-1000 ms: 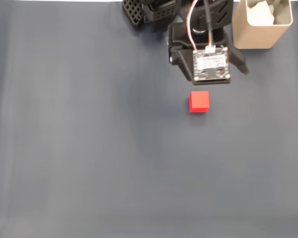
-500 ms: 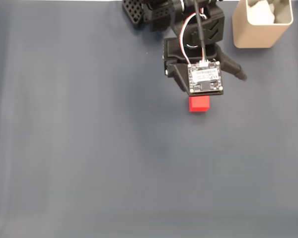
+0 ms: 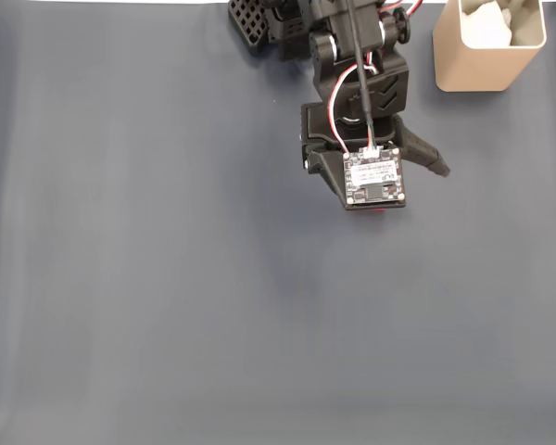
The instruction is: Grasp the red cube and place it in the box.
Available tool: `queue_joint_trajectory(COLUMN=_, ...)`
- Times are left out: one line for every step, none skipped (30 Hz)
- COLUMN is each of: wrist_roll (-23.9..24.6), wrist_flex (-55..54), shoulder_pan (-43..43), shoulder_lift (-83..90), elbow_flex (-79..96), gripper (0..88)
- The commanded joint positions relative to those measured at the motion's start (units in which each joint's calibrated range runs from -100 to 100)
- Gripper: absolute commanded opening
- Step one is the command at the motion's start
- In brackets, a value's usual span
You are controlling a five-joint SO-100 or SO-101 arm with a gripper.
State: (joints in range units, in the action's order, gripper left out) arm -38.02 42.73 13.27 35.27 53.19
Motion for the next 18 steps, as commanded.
queue_joint_trajectory(wrist_roll=-0.29, wrist_flex=-1.74, shoulder_pan=0.19, shoulder_lift=-0.69, elbow_flex=-0.32, gripper=51.5)
queue_joint_trajectory(wrist_roll=-0.34, wrist_flex=-1.98, shoulder_pan=0.12, shoulder_lift=-1.04, elbow_flex=-0.13, gripper=51.5)
queue_joint_trajectory(wrist_roll=-0.39, wrist_flex=-2.15, shoulder_pan=0.12, shoulder_lift=-1.21, elbow_flex=0.14, gripper=51.4)
queue_joint_trajectory(wrist_roll=-0.44, wrist_flex=-2.39, shoulder_pan=0.19, shoulder_lift=-1.47, elbow_flex=0.78, gripper=51.4)
queue_joint_trajectory(wrist_roll=-0.44, wrist_flex=-2.64, shoulder_pan=0.33, shoulder_lift=-1.47, elbow_flex=1.23, gripper=51.3)
queue_joint_trajectory(wrist_roll=-0.44, wrist_flex=-2.97, shoulder_pan=0.40, shoulder_lift=-1.47, elbow_flex=1.78, gripper=51.3)
queue_joint_trajectory(wrist_roll=-0.39, wrist_flex=-3.13, shoulder_pan=0.54, shoulder_lift=-1.47, elbow_flex=2.15, gripper=51.2)
queue_joint_trajectory(wrist_roll=-0.34, wrist_flex=-3.13, shoulder_pan=0.76, shoulder_lift=-1.47, elbow_flex=2.51, gripper=51.2)
queue_joint_trajectory(wrist_roll=-0.24, wrist_flex=-3.13, shoulder_pan=0.97, shoulder_lift=-1.47, elbow_flex=2.78, gripper=51.2)
queue_joint_trajectory(wrist_roll=-0.10, wrist_flex=-3.13, shoulder_pan=1.18, shoulder_lift=-1.47, elbow_flex=3.06, gripper=51.1)
queue_joint_trajectory(wrist_roll=0.00, wrist_flex=-3.13, shoulder_pan=1.32, shoulder_lift=-1.47, elbow_flex=3.33, gripper=51.1)
queue_joint_trajectory(wrist_roll=0.15, wrist_flex=-2.97, shoulder_pan=1.47, shoulder_lift=-1.38, elbow_flex=3.60, gripper=51.1)
queue_joint_trajectory(wrist_roll=0.24, wrist_flex=-2.97, shoulder_pan=1.61, shoulder_lift=-1.21, elbow_flex=3.97, gripper=51.0)
queue_joint_trajectory(wrist_roll=0.29, wrist_flex=-2.97, shoulder_pan=1.75, shoulder_lift=-1.04, elbow_flex=4.33, gripper=51.0)
queue_joint_trajectory(wrist_roll=0.29, wrist_flex=-3.05, shoulder_pan=1.82, shoulder_lift=-0.78, elbow_flex=4.79, gripper=50.9)
queue_joint_trajectory(wrist_roll=0.34, wrist_flex=-3.13, shoulder_pan=1.82, shoulder_lift=-0.60, elbow_flex=5.24, gripper=50.9)
queue_joint_trajectory(wrist_roll=0.34, wrist_flex=-3.13, shoulder_pan=1.89, shoulder_lift=-0.52, elbow_flex=5.52, gripper=50.8)
queue_joint_trajectory(wrist_roll=0.34, wrist_flex=-3.21, shoulder_pan=1.96, shoulder_lift=-0.43, elbow_flex=5.88, gripper=50.8)
